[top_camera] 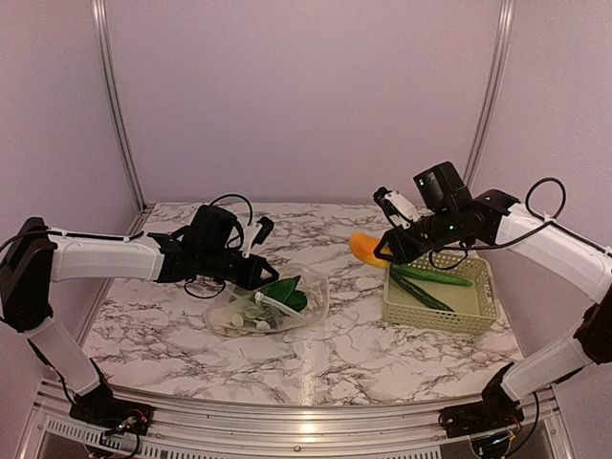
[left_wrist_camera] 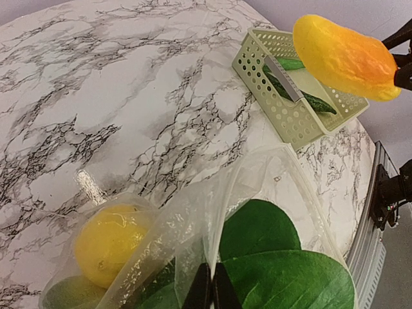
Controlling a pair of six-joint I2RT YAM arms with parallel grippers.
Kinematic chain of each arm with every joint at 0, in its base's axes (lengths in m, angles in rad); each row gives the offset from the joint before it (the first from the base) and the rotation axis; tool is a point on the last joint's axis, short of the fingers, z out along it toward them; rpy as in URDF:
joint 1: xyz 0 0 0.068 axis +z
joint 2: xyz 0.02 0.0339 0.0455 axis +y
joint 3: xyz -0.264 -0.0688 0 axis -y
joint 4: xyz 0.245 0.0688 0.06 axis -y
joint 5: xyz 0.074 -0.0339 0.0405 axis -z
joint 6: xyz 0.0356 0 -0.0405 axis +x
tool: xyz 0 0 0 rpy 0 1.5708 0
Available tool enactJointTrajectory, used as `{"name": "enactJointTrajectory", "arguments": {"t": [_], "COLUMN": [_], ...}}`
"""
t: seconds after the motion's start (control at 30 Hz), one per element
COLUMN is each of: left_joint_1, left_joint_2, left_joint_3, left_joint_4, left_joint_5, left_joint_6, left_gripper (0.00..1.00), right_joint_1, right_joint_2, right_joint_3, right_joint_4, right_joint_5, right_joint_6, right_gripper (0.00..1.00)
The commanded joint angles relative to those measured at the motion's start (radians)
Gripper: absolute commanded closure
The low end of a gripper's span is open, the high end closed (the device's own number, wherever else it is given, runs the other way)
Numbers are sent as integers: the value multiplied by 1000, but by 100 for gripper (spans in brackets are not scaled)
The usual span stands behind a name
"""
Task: Open the zip-top bag and remove the fake food
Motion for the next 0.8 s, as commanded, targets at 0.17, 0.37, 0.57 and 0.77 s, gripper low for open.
{"name": "enactJointTrajectory", "arguments": {"t": [0.17, 0.37, 0.57, 0.77], "left_joint_1": [4, 4, 4, 4], "left_joint_2": [7, 9, 5, 6], "left_joint_3": [19, 19, 16, 20], "left_joint_4": [-32, -31, -34, -32], "left_joint_5": [10, 14, 18, 25], "left_joint_6": [6, -1, 0, -5], "left_gripper": [100, 100, 100, 100], "right_joint_1": [-221, -324, -340, -340], "right_joint_2": [-97, -122, -115, -83], "right_joint_3": [-123, -253, -329, -355], "right_joint_4": [61, 149, 214, 232], "right_joint_5": [63, 53, 7, -33], "right_joint_6": [75, 114, 127, 95], "right_gripper": [80, 81, 78, 59]}}
